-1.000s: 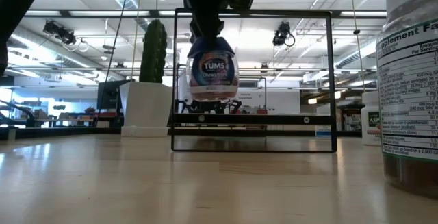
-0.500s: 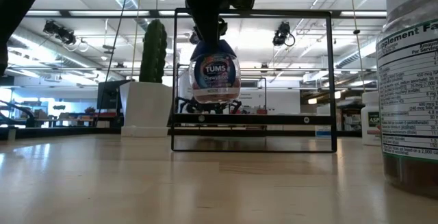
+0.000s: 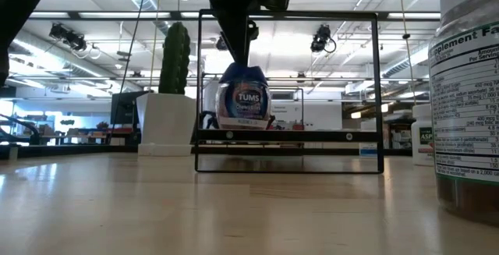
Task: Pick and place medicine bottles onto shelf by color
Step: Put the blue medicine bottle on the shelf, then put the white medicine bottle on the shelf
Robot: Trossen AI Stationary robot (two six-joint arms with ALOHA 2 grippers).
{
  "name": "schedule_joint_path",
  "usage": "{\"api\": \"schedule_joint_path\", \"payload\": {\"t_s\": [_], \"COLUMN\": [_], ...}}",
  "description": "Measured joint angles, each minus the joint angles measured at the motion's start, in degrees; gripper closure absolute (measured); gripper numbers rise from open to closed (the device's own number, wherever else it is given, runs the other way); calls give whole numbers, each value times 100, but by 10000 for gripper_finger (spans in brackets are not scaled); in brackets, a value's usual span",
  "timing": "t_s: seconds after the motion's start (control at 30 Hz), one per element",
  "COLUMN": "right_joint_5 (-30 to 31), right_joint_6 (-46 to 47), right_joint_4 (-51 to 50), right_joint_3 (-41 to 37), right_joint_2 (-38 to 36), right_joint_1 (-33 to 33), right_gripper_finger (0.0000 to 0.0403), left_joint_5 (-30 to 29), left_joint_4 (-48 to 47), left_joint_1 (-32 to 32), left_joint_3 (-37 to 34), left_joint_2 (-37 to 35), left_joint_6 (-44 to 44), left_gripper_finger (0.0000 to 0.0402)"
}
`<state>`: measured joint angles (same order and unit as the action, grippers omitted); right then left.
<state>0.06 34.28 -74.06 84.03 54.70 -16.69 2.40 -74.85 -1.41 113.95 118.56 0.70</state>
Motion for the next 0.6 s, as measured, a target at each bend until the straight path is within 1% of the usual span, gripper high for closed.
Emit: {"api": "schedule_joint_path", "payload": {"t_s": [0.2,0.3,0.47,0.57,0.6], "right_joint_5": [-14,-14,36,382,407], "right_joint_6": [24,24,-52,59,123], "right_joint_4": [0,0,-53,-497,-734], "right_joint_3": [0,0,3,9,9], "right_joint_2": [0,0,4,89,148], "right_joint_1": [0,0,0,0,0], "right_gripper_finger": [180,180,180,180,180], "left_joint_5": [-12,-25,-28,-43,-59], "left_joint_4": [-98,-326,-691,-965,-1035], "left_joint_1": [12,75,208,267,282], "left_joint_3": [20,242,965,1523,1727], "left_joint_2": [0,4,4,4,4], "left_joint_6": [-1,-23,-277,-473,-519], "left_gripper_finger": [134,135,135,134,135]}}
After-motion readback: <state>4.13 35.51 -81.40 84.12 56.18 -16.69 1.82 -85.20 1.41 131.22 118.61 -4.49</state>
